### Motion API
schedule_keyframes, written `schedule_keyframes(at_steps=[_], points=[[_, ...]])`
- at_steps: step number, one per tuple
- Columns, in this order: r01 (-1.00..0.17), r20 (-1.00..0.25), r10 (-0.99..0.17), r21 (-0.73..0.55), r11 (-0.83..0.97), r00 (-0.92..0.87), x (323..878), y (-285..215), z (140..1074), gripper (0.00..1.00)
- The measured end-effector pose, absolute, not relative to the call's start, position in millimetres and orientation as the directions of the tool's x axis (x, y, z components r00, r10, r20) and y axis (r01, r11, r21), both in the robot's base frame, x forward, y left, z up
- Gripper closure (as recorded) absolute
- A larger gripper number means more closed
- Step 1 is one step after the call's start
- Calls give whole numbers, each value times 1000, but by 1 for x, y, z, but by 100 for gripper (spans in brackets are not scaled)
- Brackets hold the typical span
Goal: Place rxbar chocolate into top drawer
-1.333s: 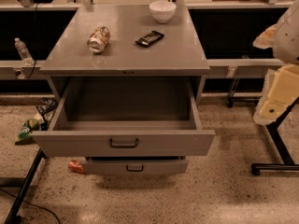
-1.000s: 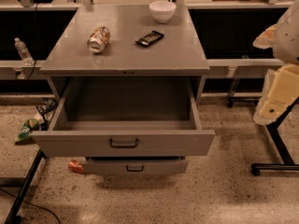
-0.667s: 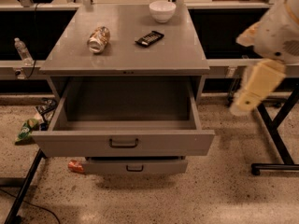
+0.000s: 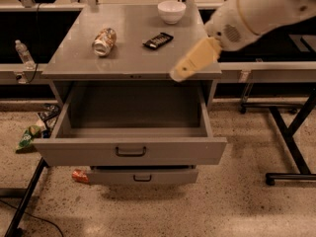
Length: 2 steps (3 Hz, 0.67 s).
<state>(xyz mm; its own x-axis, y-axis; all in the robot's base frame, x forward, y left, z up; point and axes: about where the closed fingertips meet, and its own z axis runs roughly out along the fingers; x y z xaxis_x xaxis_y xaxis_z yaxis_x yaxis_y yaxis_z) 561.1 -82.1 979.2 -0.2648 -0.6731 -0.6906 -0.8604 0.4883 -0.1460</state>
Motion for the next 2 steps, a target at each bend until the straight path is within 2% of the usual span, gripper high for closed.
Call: schedule_keyframes(at_steps=[1,2], points=[[-809,-743,-595,-127,574,-305,582,-72,992,0],[-818,-760,-579,-113,564,-294,591,-71,970,0]])
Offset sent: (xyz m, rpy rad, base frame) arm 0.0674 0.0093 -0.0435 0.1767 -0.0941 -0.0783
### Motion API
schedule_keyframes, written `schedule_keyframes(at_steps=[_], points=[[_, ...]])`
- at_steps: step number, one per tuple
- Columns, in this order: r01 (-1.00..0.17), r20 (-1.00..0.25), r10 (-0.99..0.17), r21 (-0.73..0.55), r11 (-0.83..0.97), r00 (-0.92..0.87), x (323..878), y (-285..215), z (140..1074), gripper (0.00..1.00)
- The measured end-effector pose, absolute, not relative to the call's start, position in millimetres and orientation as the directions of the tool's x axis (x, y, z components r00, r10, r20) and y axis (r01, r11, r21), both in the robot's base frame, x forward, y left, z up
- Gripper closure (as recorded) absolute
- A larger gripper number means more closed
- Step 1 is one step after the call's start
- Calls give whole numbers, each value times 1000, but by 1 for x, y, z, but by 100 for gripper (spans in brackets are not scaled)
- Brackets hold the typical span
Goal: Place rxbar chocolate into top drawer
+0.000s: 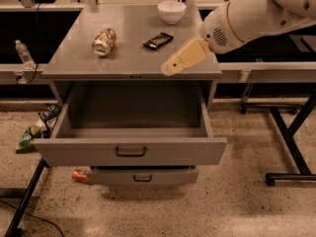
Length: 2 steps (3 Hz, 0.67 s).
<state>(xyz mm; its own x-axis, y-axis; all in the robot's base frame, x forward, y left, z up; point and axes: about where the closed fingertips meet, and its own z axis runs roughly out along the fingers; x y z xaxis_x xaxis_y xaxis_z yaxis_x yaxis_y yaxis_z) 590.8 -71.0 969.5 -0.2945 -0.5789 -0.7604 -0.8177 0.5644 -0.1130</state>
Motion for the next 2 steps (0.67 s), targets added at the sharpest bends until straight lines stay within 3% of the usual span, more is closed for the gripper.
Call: schedule_keyframes(at_steps=[2], points=[[-717,-872,-429,-141,683,-237,686,-87,958,0]])
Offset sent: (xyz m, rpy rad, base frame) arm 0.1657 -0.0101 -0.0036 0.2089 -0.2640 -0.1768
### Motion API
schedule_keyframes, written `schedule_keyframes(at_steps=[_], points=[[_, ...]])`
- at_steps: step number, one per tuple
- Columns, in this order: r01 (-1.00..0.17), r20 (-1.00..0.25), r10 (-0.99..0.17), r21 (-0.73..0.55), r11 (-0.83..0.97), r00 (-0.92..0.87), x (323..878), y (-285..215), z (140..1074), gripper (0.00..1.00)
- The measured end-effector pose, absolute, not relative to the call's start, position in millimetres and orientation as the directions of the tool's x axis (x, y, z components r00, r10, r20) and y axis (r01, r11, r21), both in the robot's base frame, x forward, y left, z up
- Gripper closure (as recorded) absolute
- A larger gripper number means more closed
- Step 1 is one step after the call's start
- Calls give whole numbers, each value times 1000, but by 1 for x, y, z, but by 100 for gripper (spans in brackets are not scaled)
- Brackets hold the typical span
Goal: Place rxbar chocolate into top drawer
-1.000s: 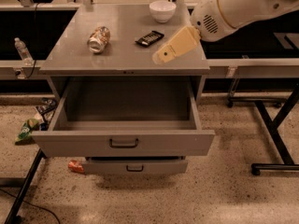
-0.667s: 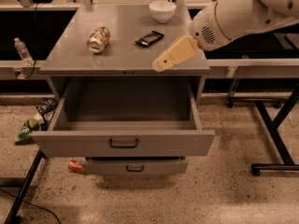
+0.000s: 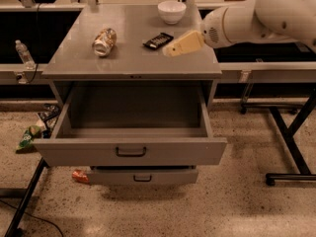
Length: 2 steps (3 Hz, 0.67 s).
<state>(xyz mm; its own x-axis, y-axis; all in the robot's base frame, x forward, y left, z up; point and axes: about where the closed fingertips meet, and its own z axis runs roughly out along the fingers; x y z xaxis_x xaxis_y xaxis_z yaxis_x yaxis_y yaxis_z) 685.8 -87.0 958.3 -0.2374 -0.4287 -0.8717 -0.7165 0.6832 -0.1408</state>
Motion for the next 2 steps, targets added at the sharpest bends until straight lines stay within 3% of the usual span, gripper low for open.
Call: schedule_keyframes(at_steps=[2], points=[[-727,-888,-401,-122,676,-225,773,-48,923,0]])
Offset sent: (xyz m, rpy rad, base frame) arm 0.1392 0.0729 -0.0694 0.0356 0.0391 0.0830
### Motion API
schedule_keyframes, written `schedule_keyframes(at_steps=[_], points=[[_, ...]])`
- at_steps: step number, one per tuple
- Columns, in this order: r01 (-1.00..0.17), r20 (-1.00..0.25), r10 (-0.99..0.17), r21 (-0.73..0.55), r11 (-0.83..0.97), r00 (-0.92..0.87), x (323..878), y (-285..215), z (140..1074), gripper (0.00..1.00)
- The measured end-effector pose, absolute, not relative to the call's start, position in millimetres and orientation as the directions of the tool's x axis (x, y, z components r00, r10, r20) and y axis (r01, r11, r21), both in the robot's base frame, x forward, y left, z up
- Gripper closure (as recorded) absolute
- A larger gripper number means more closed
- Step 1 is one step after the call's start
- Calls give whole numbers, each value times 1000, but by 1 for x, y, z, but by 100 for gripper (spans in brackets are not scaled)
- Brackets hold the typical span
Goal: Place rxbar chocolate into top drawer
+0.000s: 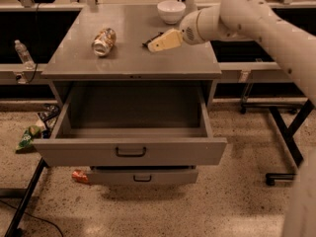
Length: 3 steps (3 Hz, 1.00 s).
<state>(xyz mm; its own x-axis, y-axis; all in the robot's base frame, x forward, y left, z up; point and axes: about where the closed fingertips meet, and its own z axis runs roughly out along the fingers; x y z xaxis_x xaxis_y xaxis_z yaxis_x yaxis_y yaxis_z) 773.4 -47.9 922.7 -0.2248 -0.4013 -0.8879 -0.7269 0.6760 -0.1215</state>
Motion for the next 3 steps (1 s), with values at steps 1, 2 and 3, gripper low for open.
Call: schedule_keyframes(at_steps=[1,2,3], points=[[-726,-893,-393,-120,677,-219,777,-46,925,0],[-733,-902,-372,-101,673,-218,781,-40,923,0],[-747,-914,-358,-101,657,-191,802,-31,913,0]])
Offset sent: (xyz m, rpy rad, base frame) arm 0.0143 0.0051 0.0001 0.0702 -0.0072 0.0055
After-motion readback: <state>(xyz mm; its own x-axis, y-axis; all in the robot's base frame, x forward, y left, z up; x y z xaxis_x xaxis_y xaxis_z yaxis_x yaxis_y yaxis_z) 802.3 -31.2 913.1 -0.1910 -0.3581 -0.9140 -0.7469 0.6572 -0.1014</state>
